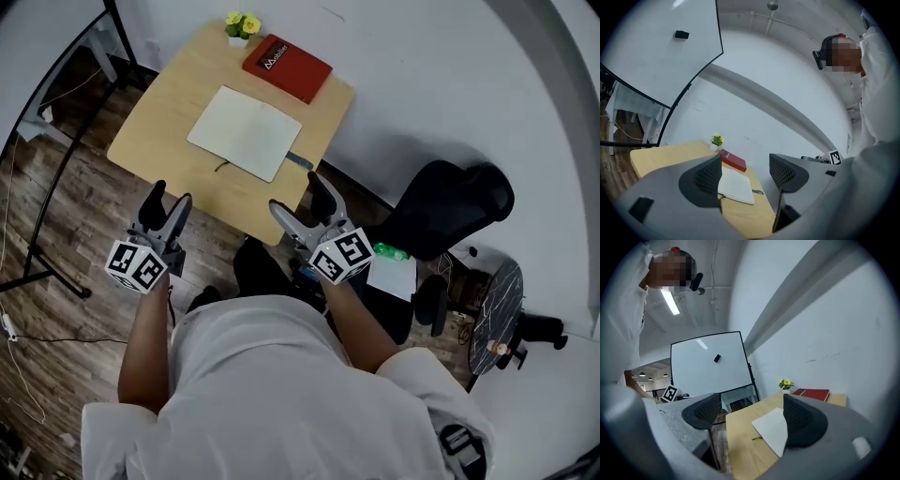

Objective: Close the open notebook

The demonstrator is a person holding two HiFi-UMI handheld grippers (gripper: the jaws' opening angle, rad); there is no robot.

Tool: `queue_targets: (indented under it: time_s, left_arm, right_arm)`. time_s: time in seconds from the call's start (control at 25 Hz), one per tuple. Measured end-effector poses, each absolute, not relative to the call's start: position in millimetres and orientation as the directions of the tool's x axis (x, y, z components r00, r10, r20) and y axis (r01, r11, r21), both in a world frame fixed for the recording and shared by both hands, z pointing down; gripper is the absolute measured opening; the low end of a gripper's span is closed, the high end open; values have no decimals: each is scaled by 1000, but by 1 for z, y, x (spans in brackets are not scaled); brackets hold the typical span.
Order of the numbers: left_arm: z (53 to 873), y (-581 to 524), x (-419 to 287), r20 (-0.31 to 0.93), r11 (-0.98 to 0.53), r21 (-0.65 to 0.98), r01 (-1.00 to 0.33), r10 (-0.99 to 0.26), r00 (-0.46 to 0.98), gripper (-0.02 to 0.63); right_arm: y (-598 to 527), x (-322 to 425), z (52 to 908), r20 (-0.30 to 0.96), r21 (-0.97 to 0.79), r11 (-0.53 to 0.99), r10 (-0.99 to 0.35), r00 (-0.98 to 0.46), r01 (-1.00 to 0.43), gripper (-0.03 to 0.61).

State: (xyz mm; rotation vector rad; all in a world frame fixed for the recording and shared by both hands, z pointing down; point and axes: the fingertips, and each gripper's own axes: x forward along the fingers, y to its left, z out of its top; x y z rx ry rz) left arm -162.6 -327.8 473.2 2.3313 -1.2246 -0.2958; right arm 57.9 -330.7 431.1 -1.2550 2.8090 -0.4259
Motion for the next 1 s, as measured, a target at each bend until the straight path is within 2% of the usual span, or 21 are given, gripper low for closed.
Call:
queue_targets:
  time_s: [0.28,0.6,0.8,1.0]
  left_arm:
    - [481,-397,-141,96,-371,543,-754,-864,494,307]
    - [531,-440,-146,251,-200,588,-784,-876,412,307]
    - [575,-459,-151,377,-94,633,-768,-829,412,305]
    - [609,-471,-157,436,29,720,-693,-796,420,297]
  right_arm:
    - [-417,89,440,92,-292,703,-655,-750,-649,434]
    - [-484,85,468,120,-324,756,-563,-818,-568,434]
    - [-509,67,485,144,-346,773,-517,-844,-532,434]
    - [-527,50,499,183,-353,775,-492,-851,-524,434]
